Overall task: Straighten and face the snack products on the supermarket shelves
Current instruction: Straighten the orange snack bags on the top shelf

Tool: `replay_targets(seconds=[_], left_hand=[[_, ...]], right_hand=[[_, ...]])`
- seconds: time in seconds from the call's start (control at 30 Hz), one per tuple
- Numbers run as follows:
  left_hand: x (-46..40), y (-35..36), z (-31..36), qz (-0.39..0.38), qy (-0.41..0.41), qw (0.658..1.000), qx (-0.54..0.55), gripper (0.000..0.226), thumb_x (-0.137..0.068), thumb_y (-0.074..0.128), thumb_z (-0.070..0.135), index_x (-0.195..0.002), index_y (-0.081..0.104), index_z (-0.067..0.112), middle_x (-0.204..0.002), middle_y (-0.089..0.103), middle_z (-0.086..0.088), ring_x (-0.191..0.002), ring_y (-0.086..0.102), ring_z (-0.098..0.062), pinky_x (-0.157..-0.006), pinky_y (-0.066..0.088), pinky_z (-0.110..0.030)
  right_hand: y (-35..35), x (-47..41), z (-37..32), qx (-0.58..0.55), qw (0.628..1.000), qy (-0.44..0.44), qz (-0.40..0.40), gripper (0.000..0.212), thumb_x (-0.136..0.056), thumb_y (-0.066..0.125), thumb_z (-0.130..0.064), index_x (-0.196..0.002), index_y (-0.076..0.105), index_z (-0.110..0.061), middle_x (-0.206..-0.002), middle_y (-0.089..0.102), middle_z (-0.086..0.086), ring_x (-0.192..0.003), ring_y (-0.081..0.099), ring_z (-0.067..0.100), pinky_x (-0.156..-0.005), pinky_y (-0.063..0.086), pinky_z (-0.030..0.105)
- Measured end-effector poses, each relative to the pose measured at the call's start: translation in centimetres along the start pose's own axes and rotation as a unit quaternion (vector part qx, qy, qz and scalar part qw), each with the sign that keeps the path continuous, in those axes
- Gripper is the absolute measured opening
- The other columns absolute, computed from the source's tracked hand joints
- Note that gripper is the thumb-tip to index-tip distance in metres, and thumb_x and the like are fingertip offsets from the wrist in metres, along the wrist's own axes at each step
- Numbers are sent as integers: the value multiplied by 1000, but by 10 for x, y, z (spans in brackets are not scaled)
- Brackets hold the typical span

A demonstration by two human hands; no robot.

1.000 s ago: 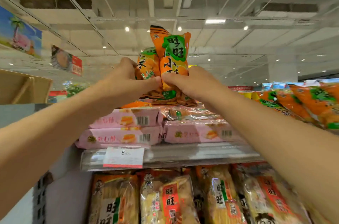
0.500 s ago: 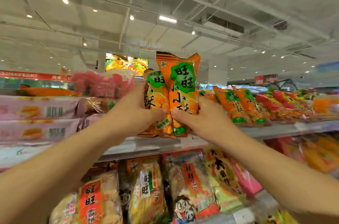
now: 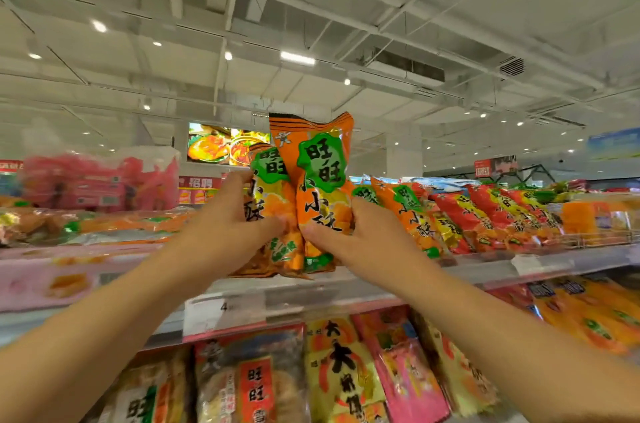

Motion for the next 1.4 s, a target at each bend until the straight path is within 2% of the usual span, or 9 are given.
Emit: replay_targets(seconds=[0.17, 0.3, 0.4, 0.57, 0.7, 0.93, 1.1, 1.23, 1.4], left_hand=[[-31, 34, -2, 108, -38, 988, -101, 69, -84, 71, 33, -139, 30, 31, -91, 59, 14, -67, 54, -1, -50, 35, -22], [-40, 55, -17, 101, -87, 979, -152, 66, -82, 74, 26, -135, 34, 28, -85, 48, 15, -73, 49, -9, -56, 33, -25], [-42, 63, -27, 67, -119, 978, -157, 58, -80, 77, 25, -123, 38, 30, -88, 51, 15, -81, 52, -12, -60, 36, -26], [-50, 65, -25, 16, -156, 971, -183, 74, -74, 78, 46, -132, 36, 26, -89, 49, 16, -81, 48, -10, -60, 34, -26], [-47, 68, -23, -10, -163, 968, -189, 85, -77, 73, 51, -144, 28, 24, -127, 56, -6, -98, 50, -20, -77, 37, -32], [-36, 60, -19, -75, -104, 965, -230, 86, -77, 71, 52, -147, 22, 39, -149, 41, -2, -113, 46, -17, -86, 35, -30], [-34, 74, -16, -91, -60, 959, -260, 86, -85, 66, 49, -152, 15, 35, -154, 36, 3, -133, 43, -19, -99, 38, -31], [-31, 85, -21, -83, -26, 951, -298, 85, -88, 58, 53, -154, 9, 30, -157, 28, 3, -139, 35, -18, -109, 32, -32], [-31, 88, -28, -79, -6, 950, -301, 83, -88, 55, 57, -154, 9, 34, -158, 25, 8, -141, 33, -16, -108, 33, -32]], right_hand=[[3, -38, 52, -17, 1000, 4, -3, 37, -78, 61, -64, -81, 47, -30, -64, 54, -14, -59, 51, 1, -48, 33, 20], [20, -52, 73, 24, 998, 38, -51, 76, -75, 60, -70, -120, 44, -10, -89, 56, -8, -83, 57, 18, -53, 36, 28], [28, -52, 78, 83, 993, 35, -81, 95, -80, 56, -68, -146, 20, -10, -117, 60, 8, -105, 59, 31, -66, 40, 32], [26, -47, 75, 204, 976, -9, -80, 67, -88, 45, -65, -126, 45, -10, -110, 61, 11, -100, 59, 34, -63, 40, 38], [24, -48, 79, 256, 956, 52, -135, 66, -89, 37, -66, -118, 55, -9, -119, 56, 15, -115, 45, 34, -70, 37, 43], [24, -37, 91, 210, 968, 24, -135, 87, -84, 39, -73, -148, 16, -19, -139, 47, 9, -121, 51, 34, -90, 43, 48], [21, -35, 94, 163, 976, 26, -145, 84, -86, 47, -62, -151, 12, -21, -144, 44, 10, -128, 44, 32, -99, 43, 48], [24, -37, 97, 269, 960, -8, -76, 84, -85, 42, -60, -152, 5, -26, -157, 17, 13, -138, 20, 38, -111, 20, 52], [38, -28, 110, 229, 968, 24, -104, 72, -89, 28, -62, -150, -3, -39, -161, 10, 6, -145, 6, 36, -114, 5, 54]])
Point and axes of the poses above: each hand's wrist, its own x-axis away from the middle knuckle, its own y-axis out of the palm, z = x × y, the point moved 1 cm from there along -x, towards the middle knuckle
